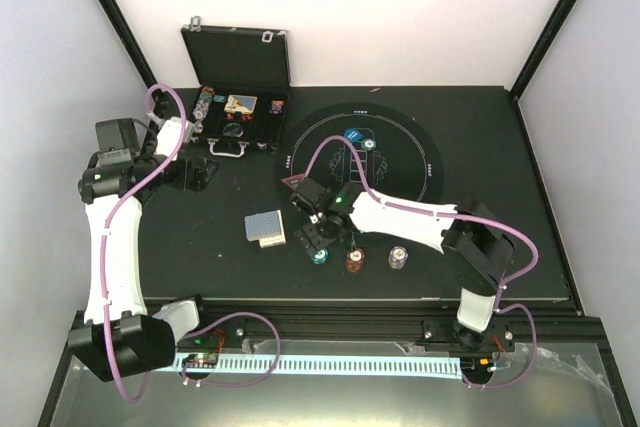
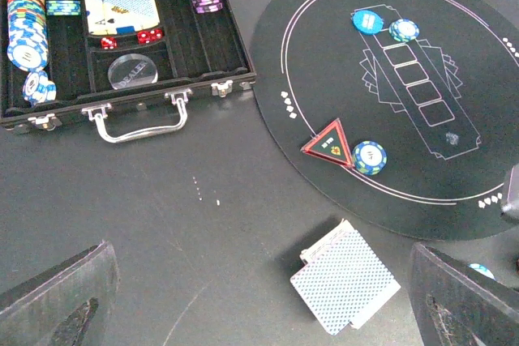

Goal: Distribute texas hold em gaming equipment

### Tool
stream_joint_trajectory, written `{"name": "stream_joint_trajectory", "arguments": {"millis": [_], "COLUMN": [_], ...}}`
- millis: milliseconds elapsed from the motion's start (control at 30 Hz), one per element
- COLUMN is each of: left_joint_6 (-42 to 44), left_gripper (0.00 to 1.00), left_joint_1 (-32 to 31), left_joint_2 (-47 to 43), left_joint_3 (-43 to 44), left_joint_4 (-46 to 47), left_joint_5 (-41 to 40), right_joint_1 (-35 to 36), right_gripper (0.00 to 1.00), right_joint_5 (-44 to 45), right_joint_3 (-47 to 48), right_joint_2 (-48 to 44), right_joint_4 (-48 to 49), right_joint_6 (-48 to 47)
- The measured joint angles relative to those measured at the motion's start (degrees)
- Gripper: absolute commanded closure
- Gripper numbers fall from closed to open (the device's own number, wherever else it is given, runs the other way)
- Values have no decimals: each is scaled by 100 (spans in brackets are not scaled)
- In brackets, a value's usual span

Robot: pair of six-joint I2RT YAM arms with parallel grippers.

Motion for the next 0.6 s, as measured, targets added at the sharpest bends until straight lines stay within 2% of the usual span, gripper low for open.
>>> {"name": "stream_joint_trajectory", "arguments": {"millis": [267,600], "left_joint_6": [0,-2], "left_gripper": [1,1], "left_joint_1": [0,0], "left_joint_2": [-55,-55], "left_joint_3": [-20,-20], "left_joint_4": [0,0], "left_joint_5": [4,4], "right_joint_1": [376,516], "right_gripper": [9,20], "right_joint_5": [-291,-319], "right_joint_3": [-417,-422], "right_joint_2": [55,435], "right_joint_4": [227,396], "right_joint_6": [149,197]}}
